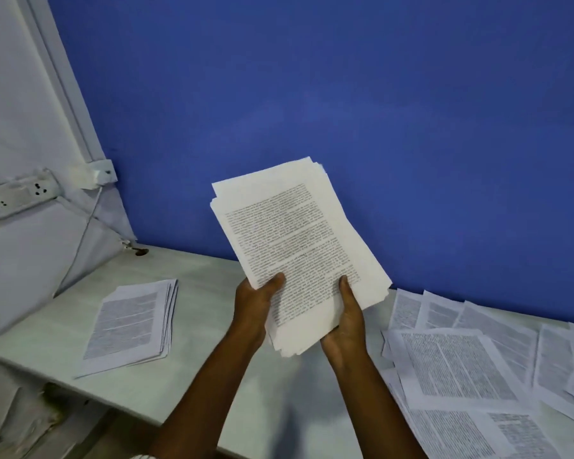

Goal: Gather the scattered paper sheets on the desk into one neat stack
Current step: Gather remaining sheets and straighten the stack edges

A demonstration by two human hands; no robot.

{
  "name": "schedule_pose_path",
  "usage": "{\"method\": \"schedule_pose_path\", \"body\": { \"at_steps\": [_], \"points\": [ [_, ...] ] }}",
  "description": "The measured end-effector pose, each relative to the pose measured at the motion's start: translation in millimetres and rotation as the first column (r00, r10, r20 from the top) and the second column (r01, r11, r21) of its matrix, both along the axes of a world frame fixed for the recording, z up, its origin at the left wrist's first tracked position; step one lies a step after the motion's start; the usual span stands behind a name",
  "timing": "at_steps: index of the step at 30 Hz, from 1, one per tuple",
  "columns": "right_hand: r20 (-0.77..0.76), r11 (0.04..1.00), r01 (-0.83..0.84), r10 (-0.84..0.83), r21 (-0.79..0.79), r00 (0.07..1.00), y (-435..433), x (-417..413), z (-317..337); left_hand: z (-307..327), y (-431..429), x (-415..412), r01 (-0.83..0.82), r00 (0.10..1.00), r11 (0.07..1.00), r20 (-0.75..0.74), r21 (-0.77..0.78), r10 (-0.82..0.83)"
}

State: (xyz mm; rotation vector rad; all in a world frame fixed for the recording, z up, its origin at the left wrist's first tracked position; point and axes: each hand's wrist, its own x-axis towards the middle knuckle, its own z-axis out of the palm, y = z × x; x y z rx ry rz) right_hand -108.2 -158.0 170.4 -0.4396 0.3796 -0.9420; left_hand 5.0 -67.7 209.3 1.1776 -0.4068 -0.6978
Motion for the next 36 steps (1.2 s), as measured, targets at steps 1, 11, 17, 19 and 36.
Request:
{"method": "schedule_pose_path", "body": {
  "at_steps": [1,11,17,19,36],
  "points": [
    [-0.056,1.000,-0.004,0.003,-0.016,0.998,3,6,1,-2,3,11,-0.010,1.000,1.000,-0.007,0.003,0.010],
    [-0.480,0.848,-0.484,0.339,-0.218,0.809,15,6,-18,-22,117,134,0.215,0.973,0.959,0.042,0.183,-0.226],
    [-0.672,0.816,-0.563,0.345,-0.130,0.655,84,58,-54,-79,145,127,0.231,0.964,0.953,-0.180,0.195,-0.197],
    [-0.736,0.816,-0.564,0.302,-0.130,0.606,86,65,-60,-85,157,133,0.258,0.942,0.947,-0.268,0.191,-0.203],
    [-0.763,0.853,-0.519,0.367,0.049,0.532,127,59,-109,-126,223,122,0.178,0.744,0.982,-0.661,0.057,-0.097]
  ]
}}
